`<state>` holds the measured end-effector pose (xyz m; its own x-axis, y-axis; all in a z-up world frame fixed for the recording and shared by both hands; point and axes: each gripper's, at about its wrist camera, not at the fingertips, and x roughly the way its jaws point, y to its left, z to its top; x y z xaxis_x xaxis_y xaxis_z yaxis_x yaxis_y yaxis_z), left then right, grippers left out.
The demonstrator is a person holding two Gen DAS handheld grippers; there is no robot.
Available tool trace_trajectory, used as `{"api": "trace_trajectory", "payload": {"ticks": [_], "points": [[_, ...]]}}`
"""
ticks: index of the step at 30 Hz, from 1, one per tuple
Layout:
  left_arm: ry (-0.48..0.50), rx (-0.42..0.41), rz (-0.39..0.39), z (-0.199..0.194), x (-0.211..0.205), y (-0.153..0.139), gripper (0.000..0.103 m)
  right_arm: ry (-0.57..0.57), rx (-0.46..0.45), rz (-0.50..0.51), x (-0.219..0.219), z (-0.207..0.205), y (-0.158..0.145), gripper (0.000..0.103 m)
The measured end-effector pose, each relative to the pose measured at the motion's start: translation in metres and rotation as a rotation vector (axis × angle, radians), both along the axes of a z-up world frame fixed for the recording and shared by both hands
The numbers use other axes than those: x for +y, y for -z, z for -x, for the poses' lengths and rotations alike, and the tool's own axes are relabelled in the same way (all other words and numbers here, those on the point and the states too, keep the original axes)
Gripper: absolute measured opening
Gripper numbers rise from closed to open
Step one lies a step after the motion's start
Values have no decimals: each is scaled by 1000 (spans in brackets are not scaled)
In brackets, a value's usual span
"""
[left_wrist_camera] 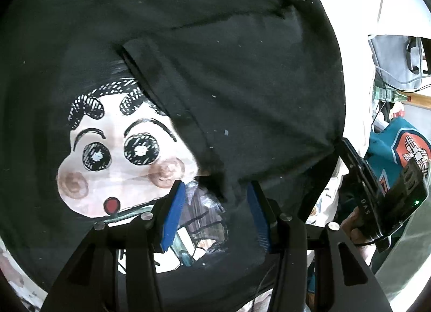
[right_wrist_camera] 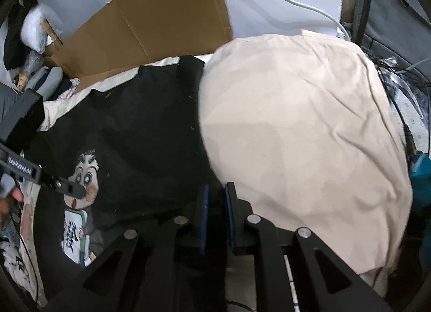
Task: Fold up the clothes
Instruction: 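Open the left gripper and lift it away from the folded shirt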
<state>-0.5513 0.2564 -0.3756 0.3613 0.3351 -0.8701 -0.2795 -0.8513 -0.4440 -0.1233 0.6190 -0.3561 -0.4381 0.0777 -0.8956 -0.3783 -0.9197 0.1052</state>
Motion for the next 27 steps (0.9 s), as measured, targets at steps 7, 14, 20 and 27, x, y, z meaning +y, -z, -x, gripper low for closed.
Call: {"api": "trace_trajectory", "payload": {"ticks": [7, 14, 20, 27], "points": [[-9, 4, 2, 8, -9, -4, 48, 19, -28, -16, 5, -15, -2, 13], [-43, 30, -2, 26, -25, -9, 48, 38, 2, 7, 8, -20, -16, 13], [-86, 82, 0, 53, -40, -10, 48, 40, 35, 44, 8, -5, -23, 13], [-128, 131, 4, 81, -58, -1, 48, 36, 49, 66, 13, 18, -27, 13]]}}
